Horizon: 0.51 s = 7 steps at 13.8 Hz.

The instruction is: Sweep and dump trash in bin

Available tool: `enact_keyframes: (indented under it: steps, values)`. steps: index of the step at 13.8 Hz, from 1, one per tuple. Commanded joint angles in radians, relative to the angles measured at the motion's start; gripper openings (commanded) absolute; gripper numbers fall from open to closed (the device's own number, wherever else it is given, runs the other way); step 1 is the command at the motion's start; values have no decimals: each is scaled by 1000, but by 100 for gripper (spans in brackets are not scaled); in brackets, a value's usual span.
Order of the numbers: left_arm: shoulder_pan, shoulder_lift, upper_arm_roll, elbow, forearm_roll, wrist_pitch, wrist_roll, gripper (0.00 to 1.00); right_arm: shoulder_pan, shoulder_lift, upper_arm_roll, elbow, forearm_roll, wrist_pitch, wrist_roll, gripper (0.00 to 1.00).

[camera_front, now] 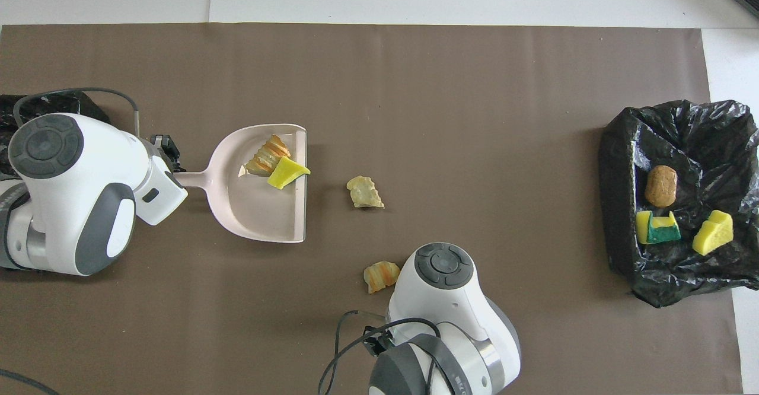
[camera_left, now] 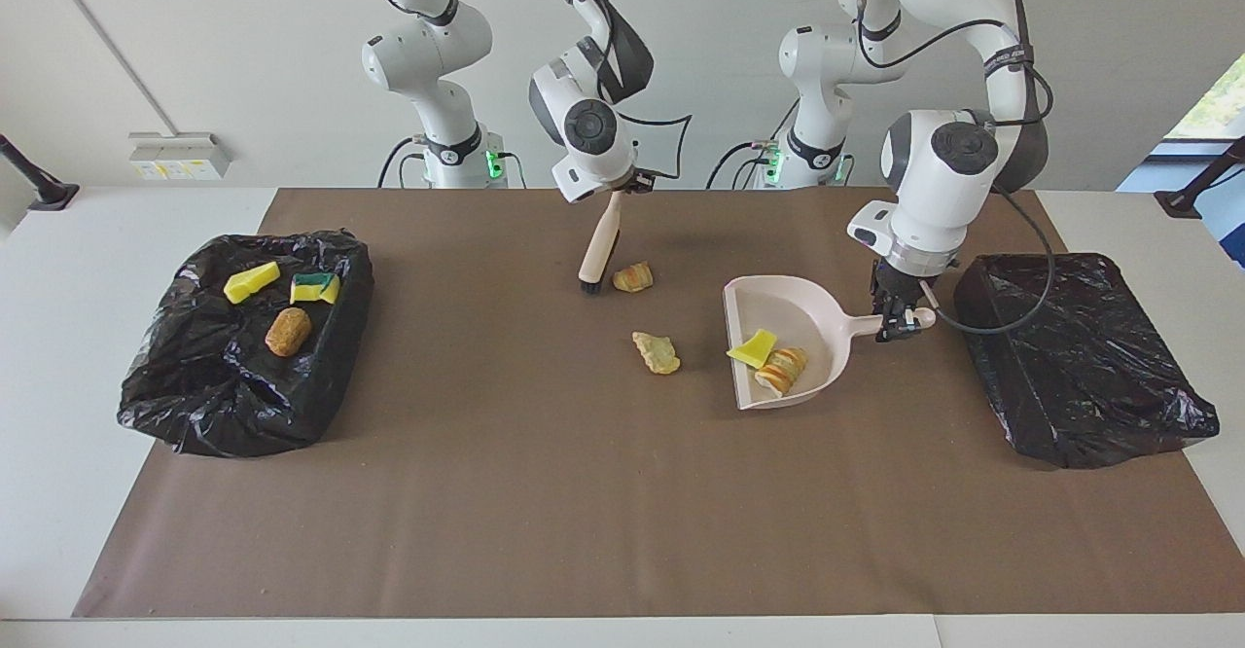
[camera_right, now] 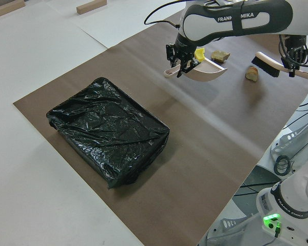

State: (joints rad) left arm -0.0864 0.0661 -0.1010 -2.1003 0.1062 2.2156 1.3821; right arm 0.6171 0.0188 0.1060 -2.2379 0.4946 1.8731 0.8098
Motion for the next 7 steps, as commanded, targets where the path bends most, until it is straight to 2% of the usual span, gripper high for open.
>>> enact_keyframes:
  steps: [1,4,7]
  values:
    - [-39,-14,-2,-90,53,117,-88,0,-4,4,1,-9,42,40,-4,0]
    - [-87,14,-3,-112,119,156,-250,0,15,110,9,42,64,156,-35,0]
    - [-104,15,-3,-130,121,159,-264,0,-3,144,6,86,64,143,-206,0]
